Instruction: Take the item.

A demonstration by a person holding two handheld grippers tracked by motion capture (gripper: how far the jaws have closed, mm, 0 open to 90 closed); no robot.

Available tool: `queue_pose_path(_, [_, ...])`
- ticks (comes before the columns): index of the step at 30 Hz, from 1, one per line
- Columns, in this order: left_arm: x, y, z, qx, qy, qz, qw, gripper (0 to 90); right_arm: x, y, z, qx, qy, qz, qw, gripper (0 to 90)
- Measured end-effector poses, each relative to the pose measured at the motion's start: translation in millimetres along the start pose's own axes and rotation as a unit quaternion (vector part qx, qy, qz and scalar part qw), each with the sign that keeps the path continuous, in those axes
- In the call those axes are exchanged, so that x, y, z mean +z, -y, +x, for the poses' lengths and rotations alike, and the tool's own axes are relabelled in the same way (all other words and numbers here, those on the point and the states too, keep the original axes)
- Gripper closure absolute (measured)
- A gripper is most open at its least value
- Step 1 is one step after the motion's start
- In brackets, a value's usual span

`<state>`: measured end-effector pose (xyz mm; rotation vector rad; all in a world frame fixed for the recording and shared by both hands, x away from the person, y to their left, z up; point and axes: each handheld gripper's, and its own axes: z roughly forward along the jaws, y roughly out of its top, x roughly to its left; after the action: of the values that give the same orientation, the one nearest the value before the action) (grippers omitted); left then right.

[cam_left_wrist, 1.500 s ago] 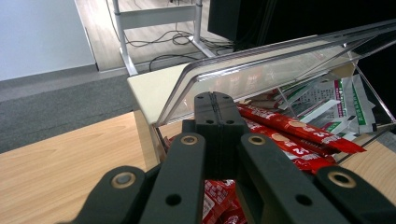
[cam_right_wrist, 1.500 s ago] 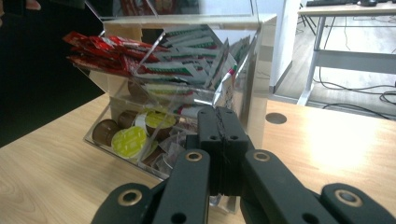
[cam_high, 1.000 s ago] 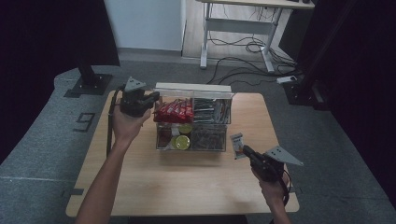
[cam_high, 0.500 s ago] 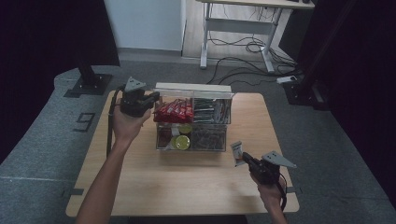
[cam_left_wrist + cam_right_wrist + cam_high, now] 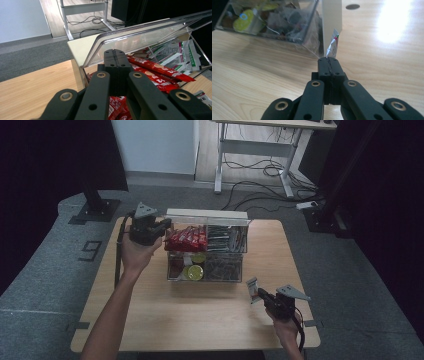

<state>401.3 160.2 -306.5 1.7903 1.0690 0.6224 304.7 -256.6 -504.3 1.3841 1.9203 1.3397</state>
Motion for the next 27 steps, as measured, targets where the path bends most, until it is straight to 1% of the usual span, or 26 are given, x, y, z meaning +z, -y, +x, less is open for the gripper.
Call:
queue_pose_path(6, [0.1, 0.1, 0.1, -0.001, 0.002, -0.001, 1.0, 90.0, 4.5, 7.1, -5.6, 0.009, 0.007, 0.015, 0.9998, 89.6])
queue_pose_path(10, [0.0, 0.2, -0.3, -0.001, 0.001, -0.001, 1.0, 90.0, 6.9, 12.0, -9.1, 0.015, 0.015, 0.025, 0.9995, 89.6])
queue_pose_path(15, [-0.4, 0.4, -0.1, -0.001, 0.001, -0.001, 1.0, 90.0, 8.6, 16.7, -14.5, 0.017, 0.03, 0.037, 0.9987, 89.6])
queue_pose_path(24, [-2.0, 0.6, 0.4, -0.002, 0.001, -0.005, 1.0, 90.0, 13.5, 25.6, -22.9, 0.023, 0.046, 0.07, 0.9962, 88.1])
queue_pose_path(27, [-2.1, 0.9, 0.5, -0.003, 0.001, -0.006, 1.0, 90.0, 15.3, 28.5, -24.5, 0.021, 0.055, 0.077, 0.9953, 85.8])
